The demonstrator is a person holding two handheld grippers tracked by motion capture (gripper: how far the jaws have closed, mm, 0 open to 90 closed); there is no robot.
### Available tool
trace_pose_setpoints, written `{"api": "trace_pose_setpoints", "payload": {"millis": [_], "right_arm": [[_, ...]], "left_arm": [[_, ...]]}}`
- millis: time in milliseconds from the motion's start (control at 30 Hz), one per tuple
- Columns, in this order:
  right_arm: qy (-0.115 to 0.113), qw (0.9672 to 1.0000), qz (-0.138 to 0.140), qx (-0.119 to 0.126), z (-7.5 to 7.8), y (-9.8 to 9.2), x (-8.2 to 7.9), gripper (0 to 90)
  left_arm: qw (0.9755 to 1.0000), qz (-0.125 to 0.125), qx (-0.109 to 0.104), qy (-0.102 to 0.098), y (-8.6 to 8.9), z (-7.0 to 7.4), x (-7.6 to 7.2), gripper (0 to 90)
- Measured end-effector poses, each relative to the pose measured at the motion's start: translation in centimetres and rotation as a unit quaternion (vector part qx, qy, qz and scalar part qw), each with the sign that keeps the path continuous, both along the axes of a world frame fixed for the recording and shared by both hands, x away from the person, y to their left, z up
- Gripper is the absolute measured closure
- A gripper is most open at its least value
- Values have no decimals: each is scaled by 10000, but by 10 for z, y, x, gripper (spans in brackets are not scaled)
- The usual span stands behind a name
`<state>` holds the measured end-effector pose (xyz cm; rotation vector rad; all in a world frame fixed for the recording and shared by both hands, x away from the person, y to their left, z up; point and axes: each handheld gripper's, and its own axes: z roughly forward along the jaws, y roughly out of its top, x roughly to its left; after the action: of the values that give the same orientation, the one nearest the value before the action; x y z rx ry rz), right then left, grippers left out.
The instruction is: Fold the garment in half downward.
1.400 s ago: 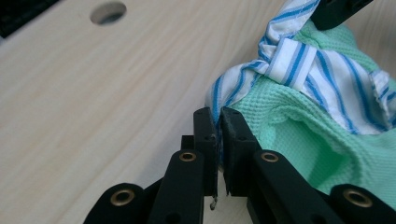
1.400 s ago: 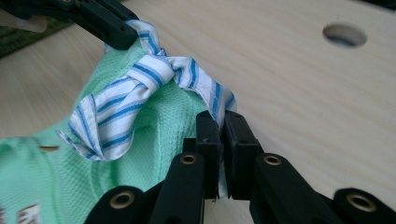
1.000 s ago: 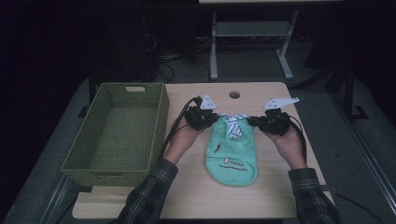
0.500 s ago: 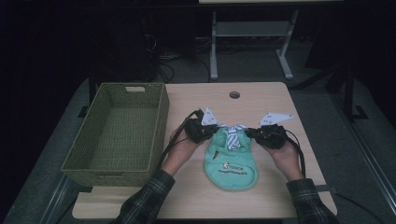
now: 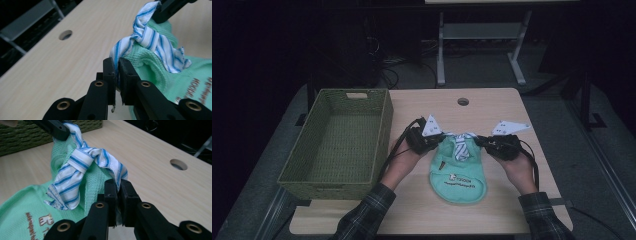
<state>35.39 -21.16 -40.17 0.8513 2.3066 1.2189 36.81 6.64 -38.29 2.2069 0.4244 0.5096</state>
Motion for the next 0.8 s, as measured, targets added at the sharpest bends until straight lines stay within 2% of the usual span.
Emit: {"api": "trace_pose_setpoints", "payload": {"millis": [100,233,300,367,467,600,633,667,733,800], "right_arm": [[68,9999,100,79,-3,-1,-8,841],[34,9998,176,-12,-5,1,-19,829],[62,9998,186,25,-6,1,-24,829],[66,9998,194,17,-6,1,-28,829],[-116,9998,187,-29,-1,1,-31,829],[-289,9995,134,37,9,1,-26,831],[-351,9993,110,72,12,1,-25,831],[-419,9990,67,115,16,1,-24,831],[-504,9986,68,140,21,1,-24,830],[-542,9984,72,144,22,2,-26,829]], "left_arm": [[10000,-90,4,35,3,-3,-8,836],[9999,-142,51,51,4,-3,-18,833],[9998,-173,13,51,5,-3,-22,831],[9998,-171,33,-33,5,-1,-25,832],[9997,-161,21,-156,4,7,-24,834],[9994,-115,-118,-300,7,21,-21,834],[9992,-84,-211,-324,7,23,-21,833],[9991,-83,-195,-367,8,27,-21,833],[9989,-77,-222,-396,9,29,-22,833],[9991,-64,-244,-334,10,25,-24,832]]}}
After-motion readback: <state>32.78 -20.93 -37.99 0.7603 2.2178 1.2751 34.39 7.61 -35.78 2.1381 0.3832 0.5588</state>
